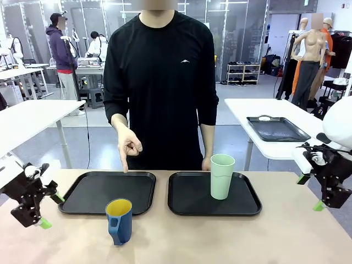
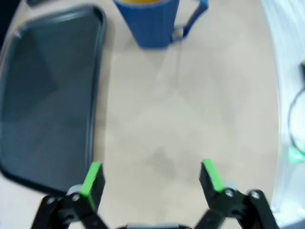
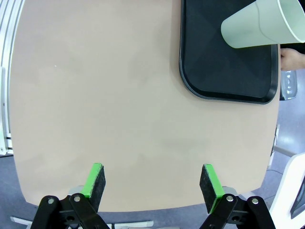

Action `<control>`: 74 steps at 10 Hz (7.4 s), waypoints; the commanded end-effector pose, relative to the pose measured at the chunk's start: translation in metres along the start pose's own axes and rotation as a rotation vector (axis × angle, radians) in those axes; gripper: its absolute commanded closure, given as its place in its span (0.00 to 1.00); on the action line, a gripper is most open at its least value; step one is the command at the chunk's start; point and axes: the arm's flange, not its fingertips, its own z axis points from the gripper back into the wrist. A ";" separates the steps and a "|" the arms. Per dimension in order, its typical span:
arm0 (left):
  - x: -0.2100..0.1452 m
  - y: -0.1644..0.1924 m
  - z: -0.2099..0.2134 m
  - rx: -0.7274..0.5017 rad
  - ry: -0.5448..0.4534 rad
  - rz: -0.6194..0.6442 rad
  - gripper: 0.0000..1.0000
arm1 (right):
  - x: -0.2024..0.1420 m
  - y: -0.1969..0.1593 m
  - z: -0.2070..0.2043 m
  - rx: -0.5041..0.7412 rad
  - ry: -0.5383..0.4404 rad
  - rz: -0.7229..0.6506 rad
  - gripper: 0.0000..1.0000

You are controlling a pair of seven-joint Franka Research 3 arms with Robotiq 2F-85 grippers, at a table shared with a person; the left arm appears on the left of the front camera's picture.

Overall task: Sort and store the cups by type.
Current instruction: Pick up the Handle plastic cup and place it into the empty Flat Tray.

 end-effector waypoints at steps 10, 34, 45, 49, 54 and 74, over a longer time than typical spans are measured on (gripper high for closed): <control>-0.039 -0.034 -0.063 -0.056 -0.808 0.036 0.00 | -0.001 -0.002 -0.001 -0.005 0.012 -0.007 0.00; -0.031 0.001 -0.169 -0.069 -0.888 0.106 0.00 | -0.001 -0.002 -0.001 -0.005 0.012 -0.007 0.00; 0.003 0.017 -0.191 -0.099 -0.926 0.093 0.00 | -0.001 -0.002 -0.001 -0.005 0.012 -0.007 0.00; 0.011 0.020 -0.200 -0.148 -0.941 0.074 0.00 | -0.001 -0.002 -0.001 -0.005 0.012 -0.007 0.00; 0.021 0.018 -0.205 -0.205 -1.000 0.062 0.00 | -0.001 -0.002 -0.001 -0.005 0.012 -0.007 0.00; 0.022 0.021 -0.190 -0.276 -1.032 0.063 0.57 | -0.001 -0.002 -0.001 -0.005 0.012 -0.007 0.00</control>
